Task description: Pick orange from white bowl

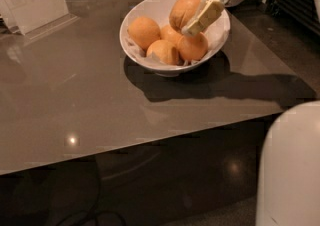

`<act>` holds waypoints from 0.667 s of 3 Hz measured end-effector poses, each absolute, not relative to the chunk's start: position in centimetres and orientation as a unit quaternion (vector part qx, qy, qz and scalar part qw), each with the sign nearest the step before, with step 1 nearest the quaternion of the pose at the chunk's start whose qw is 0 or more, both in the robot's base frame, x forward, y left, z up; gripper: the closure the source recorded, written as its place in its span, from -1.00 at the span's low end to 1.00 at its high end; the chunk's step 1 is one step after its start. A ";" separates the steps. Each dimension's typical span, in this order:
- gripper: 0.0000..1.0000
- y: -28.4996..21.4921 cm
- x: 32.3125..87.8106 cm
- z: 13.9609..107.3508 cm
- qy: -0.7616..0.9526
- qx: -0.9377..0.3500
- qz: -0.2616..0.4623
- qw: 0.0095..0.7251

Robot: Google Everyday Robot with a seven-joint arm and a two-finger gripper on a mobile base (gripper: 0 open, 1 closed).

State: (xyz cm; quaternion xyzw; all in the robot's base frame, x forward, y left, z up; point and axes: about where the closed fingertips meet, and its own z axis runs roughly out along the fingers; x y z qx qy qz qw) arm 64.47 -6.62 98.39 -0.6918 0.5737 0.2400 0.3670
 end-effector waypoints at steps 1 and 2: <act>1.00 -8.2 61.1 99.1 0.578 -0.671 0.251 0.390; 1.00 -8.0 60.4 96.5 0.589 -0.667 0.268 0.369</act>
Offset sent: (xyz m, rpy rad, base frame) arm -0.0276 -0.0135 0.0082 0.0508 -0.0027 -0.0282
